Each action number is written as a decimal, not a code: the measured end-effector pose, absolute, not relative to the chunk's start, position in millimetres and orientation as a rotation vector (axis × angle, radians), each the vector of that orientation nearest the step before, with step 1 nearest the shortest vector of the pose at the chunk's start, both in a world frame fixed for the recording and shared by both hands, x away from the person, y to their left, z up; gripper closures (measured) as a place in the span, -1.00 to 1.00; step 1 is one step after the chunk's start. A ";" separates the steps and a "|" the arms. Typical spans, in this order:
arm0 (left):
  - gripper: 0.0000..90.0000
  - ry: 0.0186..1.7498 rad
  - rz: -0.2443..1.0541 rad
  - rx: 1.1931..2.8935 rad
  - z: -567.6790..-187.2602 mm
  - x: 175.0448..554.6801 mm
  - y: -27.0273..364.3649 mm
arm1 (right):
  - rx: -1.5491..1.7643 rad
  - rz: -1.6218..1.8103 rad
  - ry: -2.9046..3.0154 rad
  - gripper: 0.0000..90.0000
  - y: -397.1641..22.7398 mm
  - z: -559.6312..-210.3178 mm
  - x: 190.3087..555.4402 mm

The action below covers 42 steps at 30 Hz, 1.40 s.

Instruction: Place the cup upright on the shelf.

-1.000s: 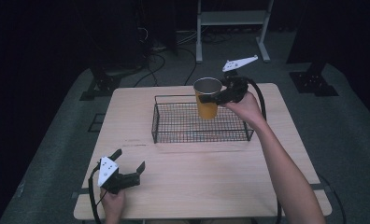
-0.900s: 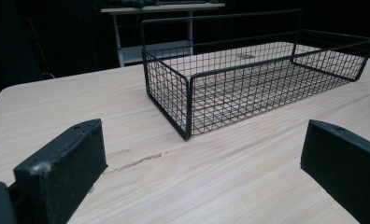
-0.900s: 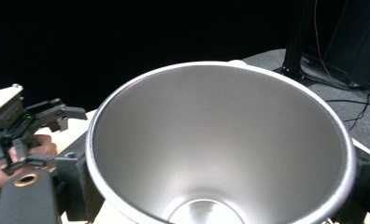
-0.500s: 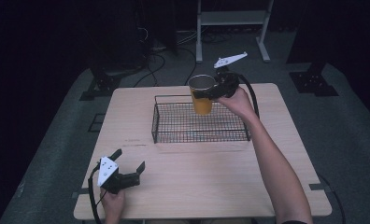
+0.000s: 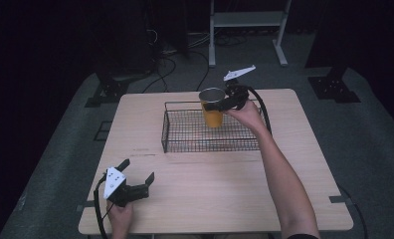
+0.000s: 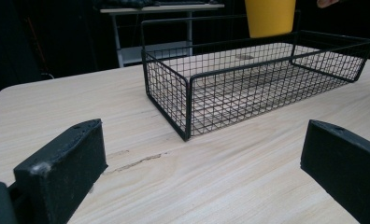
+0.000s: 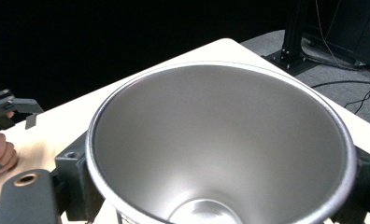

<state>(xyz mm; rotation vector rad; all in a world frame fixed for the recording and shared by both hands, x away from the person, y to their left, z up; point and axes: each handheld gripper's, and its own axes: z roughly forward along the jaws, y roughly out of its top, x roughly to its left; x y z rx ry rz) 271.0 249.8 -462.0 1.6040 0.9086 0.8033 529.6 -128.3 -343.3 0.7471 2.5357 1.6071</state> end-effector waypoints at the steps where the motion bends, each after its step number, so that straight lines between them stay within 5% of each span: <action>1: -1.00 0.909 0.804 1.604 -462.0 270.9 249.7 | 0.747 1.607 2.536 -0.73 -128.3 -343.3 529.6; 20: -1.00 0.909 0.800 1.598 -462.1 270.8 250.3 | 0.850 1.490 2.586 -0.73 -130.7 -393.6 542.5; 42: -1.00 0.911 0.800 1.598 -462.1 271.0 250.8 | 0.830 1.400 2.586 -0.73 -129.7 -412.8 542.4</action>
